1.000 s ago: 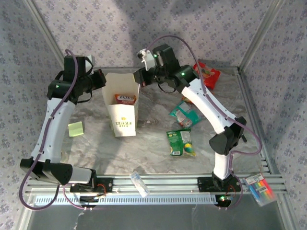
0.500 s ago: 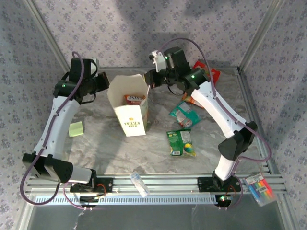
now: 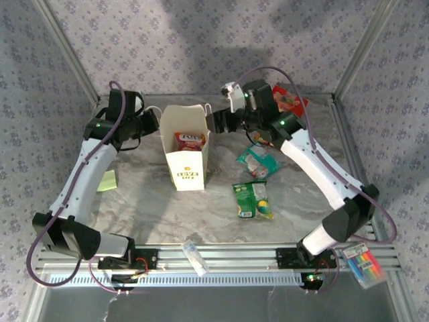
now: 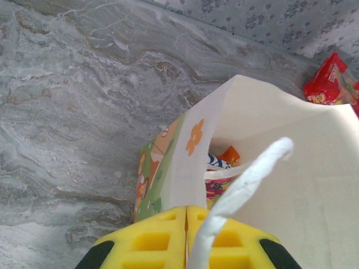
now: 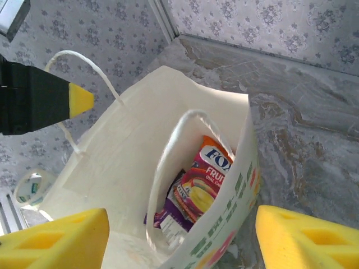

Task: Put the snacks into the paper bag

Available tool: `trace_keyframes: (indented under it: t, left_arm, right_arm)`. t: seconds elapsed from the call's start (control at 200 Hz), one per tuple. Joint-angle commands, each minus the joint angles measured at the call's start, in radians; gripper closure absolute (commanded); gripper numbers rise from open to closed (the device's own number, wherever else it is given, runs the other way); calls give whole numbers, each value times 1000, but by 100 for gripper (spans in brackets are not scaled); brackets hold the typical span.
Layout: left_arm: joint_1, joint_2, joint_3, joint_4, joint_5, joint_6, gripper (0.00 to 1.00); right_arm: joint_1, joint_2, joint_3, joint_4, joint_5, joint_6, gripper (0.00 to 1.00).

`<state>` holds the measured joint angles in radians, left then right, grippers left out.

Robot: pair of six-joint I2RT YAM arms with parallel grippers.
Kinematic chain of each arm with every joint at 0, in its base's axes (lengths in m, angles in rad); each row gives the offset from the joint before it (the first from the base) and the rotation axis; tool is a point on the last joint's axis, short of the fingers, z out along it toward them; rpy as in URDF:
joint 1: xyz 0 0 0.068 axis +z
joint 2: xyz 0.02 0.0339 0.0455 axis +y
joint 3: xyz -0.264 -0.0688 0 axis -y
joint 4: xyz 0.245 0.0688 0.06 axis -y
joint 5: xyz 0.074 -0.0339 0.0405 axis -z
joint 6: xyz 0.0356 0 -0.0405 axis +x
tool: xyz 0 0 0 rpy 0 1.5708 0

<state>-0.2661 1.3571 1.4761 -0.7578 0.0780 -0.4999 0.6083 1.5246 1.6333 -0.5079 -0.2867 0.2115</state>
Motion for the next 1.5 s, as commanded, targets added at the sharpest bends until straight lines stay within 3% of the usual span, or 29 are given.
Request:
trace_keyframes:
  t: [0.0,0.04,0.15,0.41,0.635,0.74,1.019,1.349,1.494]
  left_arm:
    - [-13,-31,0,22,-28,-20,91]
    - [-15,-32,-3,26,-33,-22,91]
    - [-16,-28,-4,25,-38,-18,90]
    - [-18,-30,7,12,-55,21,88]
    - [-18,-5,13,5,-73,11,88]
    - [-18,12,22,3,-78,-2,88]
    - [-33,39,33,-11,-94,-11,88]
    - [-51,36,8,-27,-121,-28,87]
    - [-68,39,22,-48,-134,-19,86]
  right_arm:
    - [-14,-94,-54,69,63,-21,20]
    - [-23,-115,-68,65,76,-21,10]
    - [-53,-162,-104,36,88,-24,1]
    - [-170,-221,-216,-41,73,44,0]
    - [-163,-414,-465,64,370,182,0]
    - [-174,-493,-554,-10,533,339,0]
    - [-197,-410,-598,-271,457,320,0]
    - [-202,-381,-635,-367,387,384,0]
    - [-206,-380,-706,-370,246,398,0]
